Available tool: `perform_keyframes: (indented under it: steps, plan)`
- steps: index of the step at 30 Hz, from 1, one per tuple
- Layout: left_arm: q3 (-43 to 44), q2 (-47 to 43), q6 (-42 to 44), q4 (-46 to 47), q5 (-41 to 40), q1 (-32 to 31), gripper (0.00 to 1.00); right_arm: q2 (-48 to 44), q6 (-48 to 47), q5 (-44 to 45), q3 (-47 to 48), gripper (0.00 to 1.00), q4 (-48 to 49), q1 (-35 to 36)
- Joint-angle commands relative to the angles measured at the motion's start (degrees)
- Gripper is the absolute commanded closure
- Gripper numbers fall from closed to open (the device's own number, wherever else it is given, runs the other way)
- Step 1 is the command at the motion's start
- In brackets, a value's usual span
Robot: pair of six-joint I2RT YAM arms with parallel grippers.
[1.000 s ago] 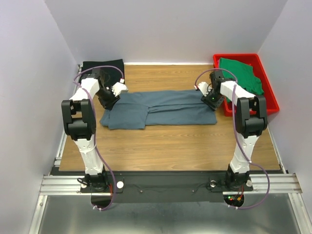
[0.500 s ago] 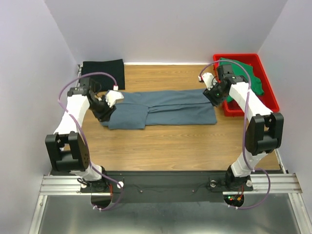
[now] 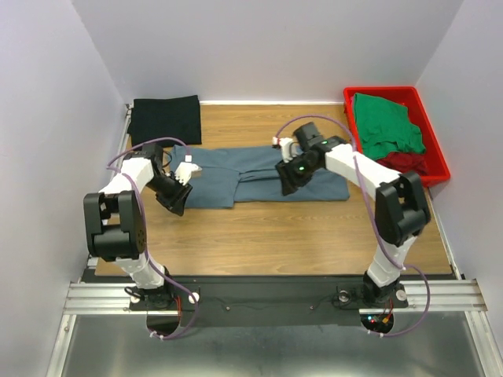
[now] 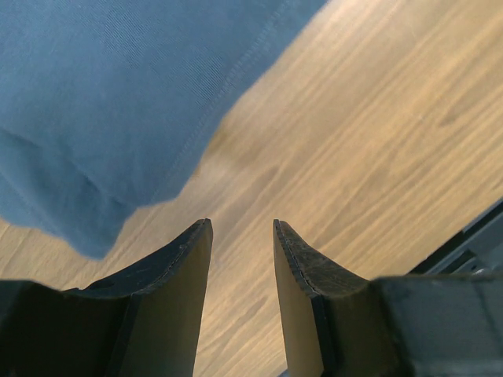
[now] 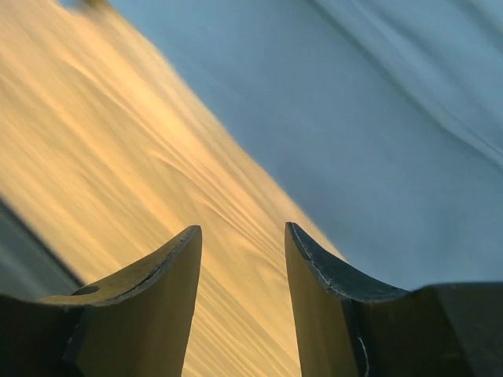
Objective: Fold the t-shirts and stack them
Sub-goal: Fold the tshirt
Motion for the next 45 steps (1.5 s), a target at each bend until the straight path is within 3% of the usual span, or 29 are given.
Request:
perform_keyframes:
  steps: [1,6,11,18,29,39,45]
  plan:
    - [0.2,2.7,-4.1,2.3,1.6,0.7,0.51,2.6,15.0,-8.0,-0.1,0.46,14.8,3.5]
    - [1.0,5.2,-5.6,3.2,4.1,2.2,0.48,5.6,31.0,-7.8,-3.2,0.43,32.6,8.2]
    - [2.0,7.7,-5.9,2.3,6.9,5.2,0.45,11.1,40.2,-7.4,-2.5,0.42,37.9,12.3]
    - [2.4,8.4,-6.0,2.3,11.3,8.2,0.43,15.0,46.6,-8.2,-4.4,0.42,44.9,15.4]
    - [2.5,8.7,-8.4,5.4,16.4,8.8,0.43,19.7,49.5,-8.8,-1.2,0.5,46.6,17.4]
    - [1.9,7.0,-7.7,3.6,17.2,9.4,0.62,17.5,49.5,-9.3,-1.3,0.74,46.5,17.4]
    - [2.2,4.5,-6.8,0.5,17.2,10.4,0.86,15.6,49.7,-10.4,-0.9,0.88,46.5,17.4]
